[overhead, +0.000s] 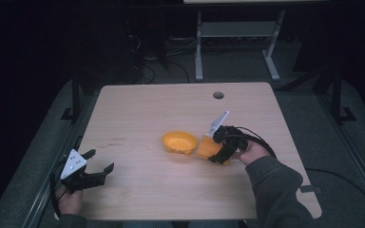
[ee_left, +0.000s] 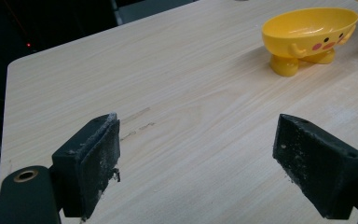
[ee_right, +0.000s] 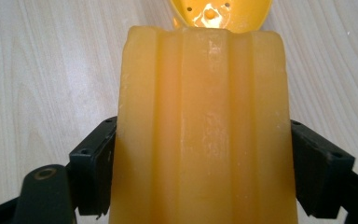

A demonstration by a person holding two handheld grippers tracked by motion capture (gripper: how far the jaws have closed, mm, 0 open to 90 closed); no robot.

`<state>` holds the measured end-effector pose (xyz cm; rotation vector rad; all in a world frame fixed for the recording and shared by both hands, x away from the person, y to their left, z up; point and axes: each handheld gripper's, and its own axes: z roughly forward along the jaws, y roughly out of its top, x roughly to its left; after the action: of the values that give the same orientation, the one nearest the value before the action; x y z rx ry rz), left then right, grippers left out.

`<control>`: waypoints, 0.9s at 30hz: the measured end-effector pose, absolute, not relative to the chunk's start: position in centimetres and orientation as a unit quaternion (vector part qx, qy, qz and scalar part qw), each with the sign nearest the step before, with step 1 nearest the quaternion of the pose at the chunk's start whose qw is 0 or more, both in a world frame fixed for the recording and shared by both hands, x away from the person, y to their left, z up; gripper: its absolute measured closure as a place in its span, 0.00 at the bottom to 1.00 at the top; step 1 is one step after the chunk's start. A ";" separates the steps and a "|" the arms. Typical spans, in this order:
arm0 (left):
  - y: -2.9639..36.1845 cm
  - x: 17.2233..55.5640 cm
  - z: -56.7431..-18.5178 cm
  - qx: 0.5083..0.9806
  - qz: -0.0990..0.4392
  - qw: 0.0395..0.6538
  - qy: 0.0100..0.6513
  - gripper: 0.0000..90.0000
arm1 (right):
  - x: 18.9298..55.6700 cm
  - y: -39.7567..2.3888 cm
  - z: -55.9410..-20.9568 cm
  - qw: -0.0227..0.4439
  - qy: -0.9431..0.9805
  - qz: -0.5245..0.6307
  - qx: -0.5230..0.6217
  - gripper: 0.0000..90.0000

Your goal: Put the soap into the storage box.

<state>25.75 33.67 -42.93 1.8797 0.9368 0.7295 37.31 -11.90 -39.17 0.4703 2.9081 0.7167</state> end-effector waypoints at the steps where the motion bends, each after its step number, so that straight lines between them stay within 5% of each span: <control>1: 33.7 25.7 -42.9 0.758 0.295 0.443 0.377 0.15 | 37.3 -11.8 -39.1 0.053 0.958 0.236 0.156 0.23; 27: 33.8 25.7 -42.9 0.756 0.296 0.445 0.378 0.15 | 39.0 -9.3 -38.1 0.048 0.959 0.244 0.133 0.23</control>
<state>25.72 33.81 -42.89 1.8728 0.9379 0.7324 39.02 -9.35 -38.12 0.4063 2.9251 0.7423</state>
